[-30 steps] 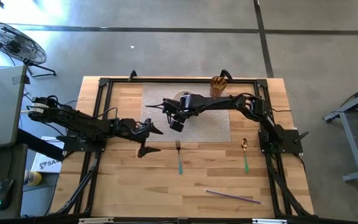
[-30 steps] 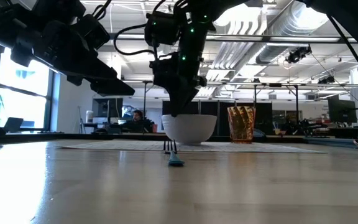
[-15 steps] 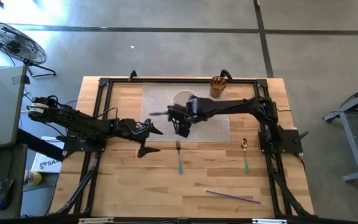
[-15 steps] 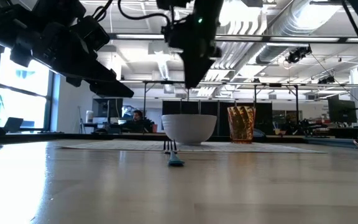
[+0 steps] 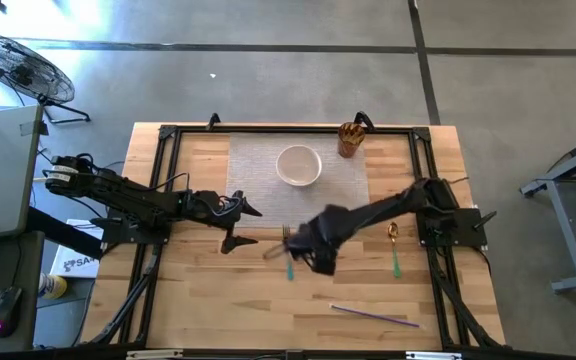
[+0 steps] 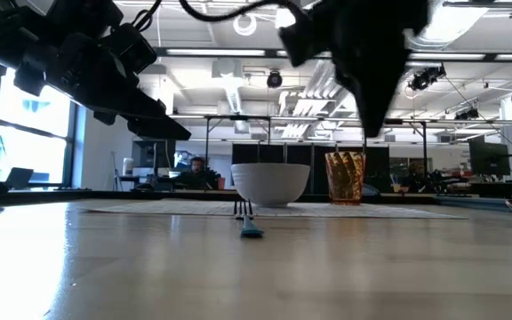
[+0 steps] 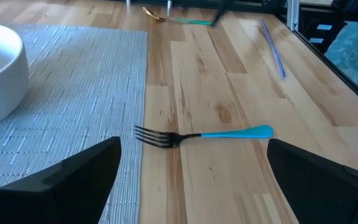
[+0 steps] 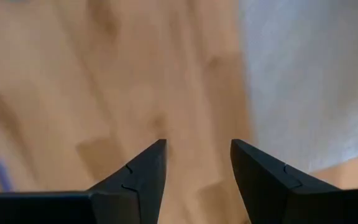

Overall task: Pick & Place Utensil
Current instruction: Put the green spoon into the white bowl on the gray mat, then put the blue fork into the white bowl on the gray mat

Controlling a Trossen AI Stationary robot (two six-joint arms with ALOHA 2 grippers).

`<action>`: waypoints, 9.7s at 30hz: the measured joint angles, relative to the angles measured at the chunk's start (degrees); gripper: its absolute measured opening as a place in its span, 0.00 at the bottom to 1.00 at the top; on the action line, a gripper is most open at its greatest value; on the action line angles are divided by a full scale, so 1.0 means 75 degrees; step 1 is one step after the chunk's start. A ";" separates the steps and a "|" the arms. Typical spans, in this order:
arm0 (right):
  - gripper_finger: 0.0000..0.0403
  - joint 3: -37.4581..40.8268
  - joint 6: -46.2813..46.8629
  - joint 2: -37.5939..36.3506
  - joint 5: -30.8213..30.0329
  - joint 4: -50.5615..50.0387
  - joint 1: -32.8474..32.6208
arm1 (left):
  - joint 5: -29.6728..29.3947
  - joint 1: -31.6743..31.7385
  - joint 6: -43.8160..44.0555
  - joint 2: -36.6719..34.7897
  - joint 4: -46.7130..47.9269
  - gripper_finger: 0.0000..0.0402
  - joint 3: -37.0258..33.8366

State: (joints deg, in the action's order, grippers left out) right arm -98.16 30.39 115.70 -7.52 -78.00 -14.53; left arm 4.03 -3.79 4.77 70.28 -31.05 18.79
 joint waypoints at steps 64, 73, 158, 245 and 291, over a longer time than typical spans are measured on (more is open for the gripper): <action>0.02 0.8805 0.8948 -0.5228 0.0596 0.4276 -0.1112 | -0.0002 0.0002 0.0000 0.0001 0.0163 0.99 0.0000; 0.02 0.8796 0.8859 -0.5228 0.0802 0.4348 -0.1106 | -0.0002 0.0001 -0.0001 0.0001 0.0163 0.99 0.0000; 0.04 -0.0045 -0.0460 0.0219 0.0913 0.4103 0.4743 | -0.0001 0.0001 0.0000 0.0003 0.0163 0.99 0.0000; 0.32 0.0510 0.3131 0.1640 -0.1338 0.4962 0.0086 | -0.0023 0.0003 -0.0001 0.0000 0.0347 0.99 -0.0003; 0.16 0.0814 -0.1144 0.1262 -0.0321 0.4739 -0.0222 | -0.0026 0.0003 0.0000 0.0000 0.0344 0.99 0.0000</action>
State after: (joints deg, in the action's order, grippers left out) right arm -92.05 21.80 125.16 -9.93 -42.45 -16.20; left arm 3.84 -3.77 4.78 70.28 -28.47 18.79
